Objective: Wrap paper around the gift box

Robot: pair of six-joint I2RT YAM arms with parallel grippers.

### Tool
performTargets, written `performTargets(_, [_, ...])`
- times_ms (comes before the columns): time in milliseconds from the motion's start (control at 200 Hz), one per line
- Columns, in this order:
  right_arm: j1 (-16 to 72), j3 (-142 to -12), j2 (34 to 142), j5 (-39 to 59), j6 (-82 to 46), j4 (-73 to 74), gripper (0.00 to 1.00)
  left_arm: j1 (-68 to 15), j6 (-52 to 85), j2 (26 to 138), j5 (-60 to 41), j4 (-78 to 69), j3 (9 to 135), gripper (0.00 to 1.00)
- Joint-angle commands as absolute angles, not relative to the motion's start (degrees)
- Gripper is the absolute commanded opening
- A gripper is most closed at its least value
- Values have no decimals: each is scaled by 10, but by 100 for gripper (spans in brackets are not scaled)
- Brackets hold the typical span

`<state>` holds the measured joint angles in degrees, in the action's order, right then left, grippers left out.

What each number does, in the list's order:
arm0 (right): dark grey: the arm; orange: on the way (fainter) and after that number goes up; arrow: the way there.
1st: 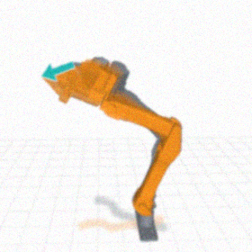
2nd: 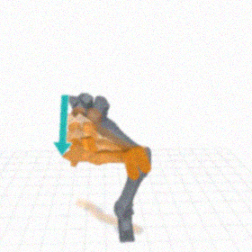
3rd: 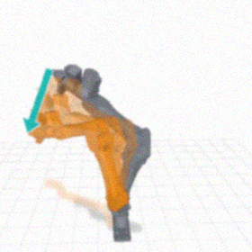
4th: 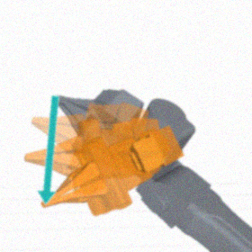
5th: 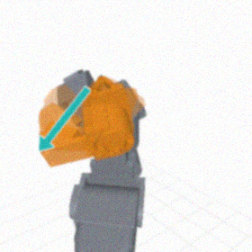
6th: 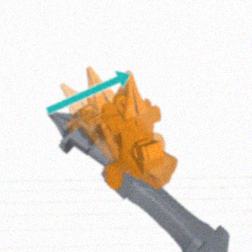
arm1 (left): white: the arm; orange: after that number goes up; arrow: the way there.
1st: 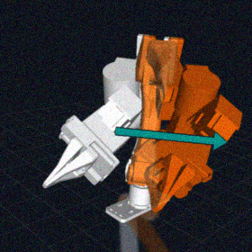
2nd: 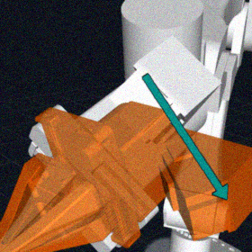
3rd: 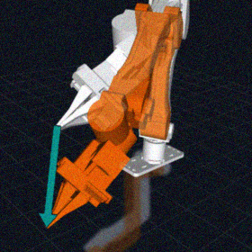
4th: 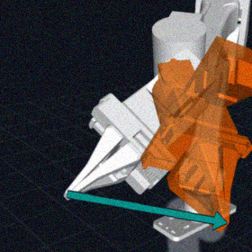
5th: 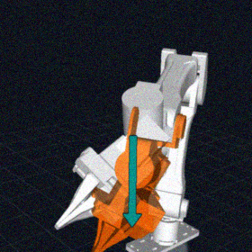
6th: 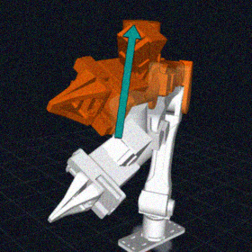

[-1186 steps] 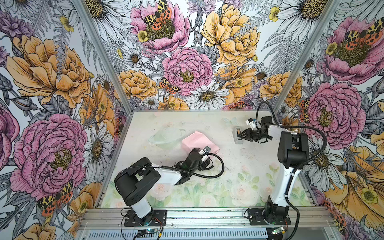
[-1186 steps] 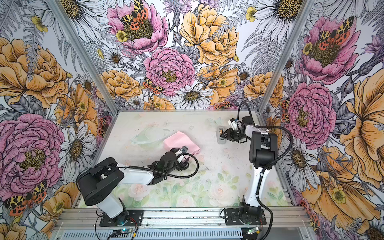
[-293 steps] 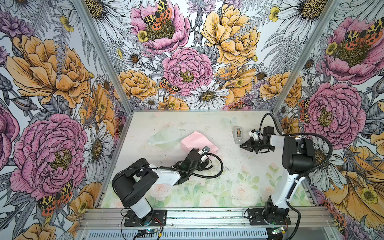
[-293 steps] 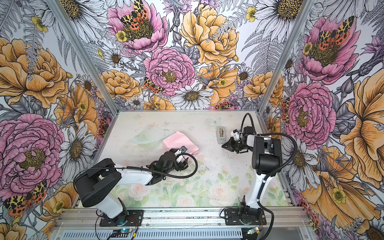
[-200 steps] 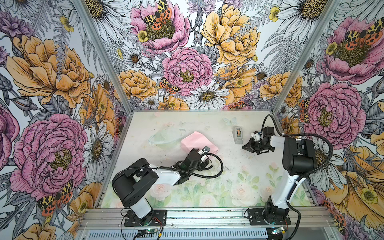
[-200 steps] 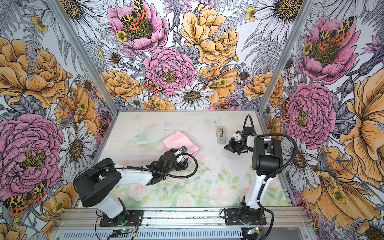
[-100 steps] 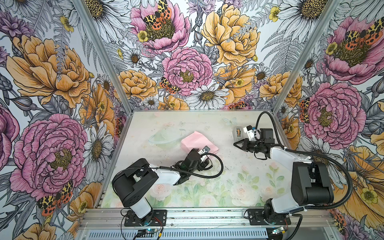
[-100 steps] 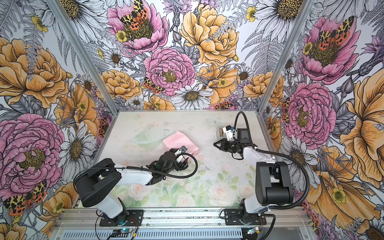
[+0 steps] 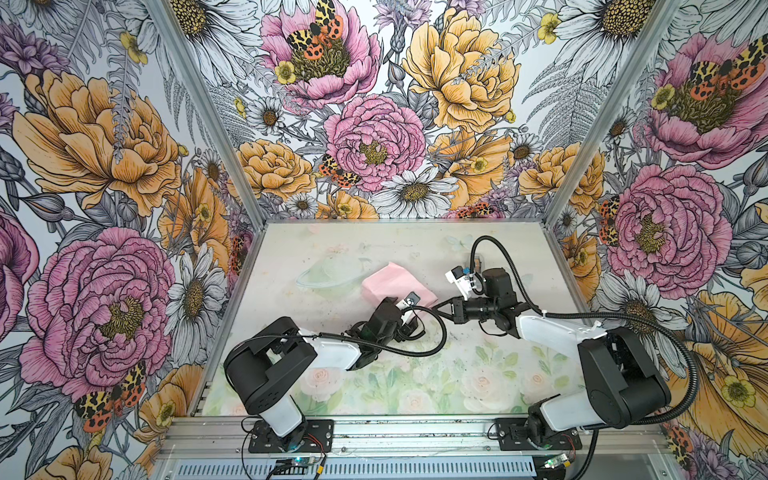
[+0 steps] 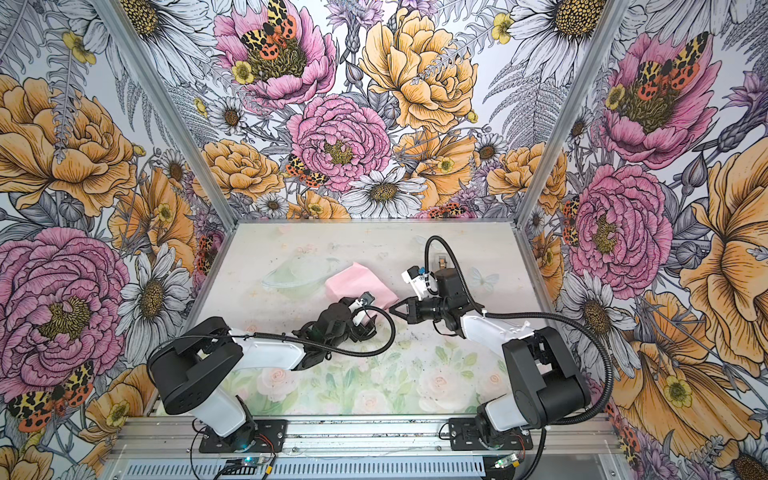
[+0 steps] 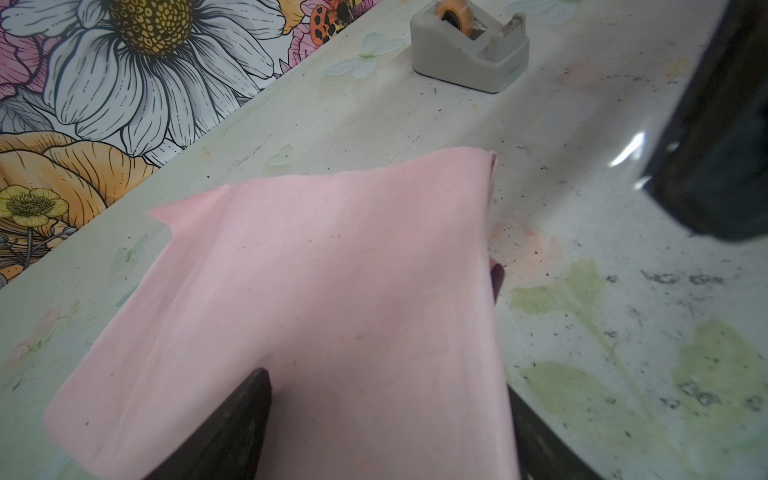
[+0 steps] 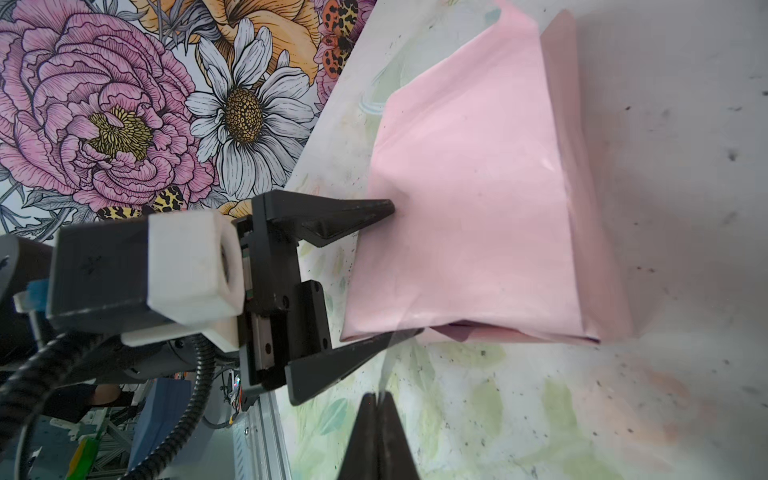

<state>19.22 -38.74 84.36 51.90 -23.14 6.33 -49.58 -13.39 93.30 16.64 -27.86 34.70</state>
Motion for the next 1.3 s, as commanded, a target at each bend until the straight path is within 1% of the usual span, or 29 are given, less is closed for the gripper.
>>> performTargets(0, [207,-396,867,533,-228,98,0,-495,-123,926,163,-249,341,78])
performTargets(180, [224,-409,894,539,-225,111,0,-495,-125,926,163,-247,342,78])
performTargets(530, [226,-419,954,530,-222,120,0,-496,-124,928,163,-247,344,78])
performTargets(1001, [226,-423,982,513,-237,144,0,-496,-127,925,163,-245,346,78])
performTargets(1296, [225,-424,1005,508,-266,192,0,-495,-127,925,161,-244,346,78])
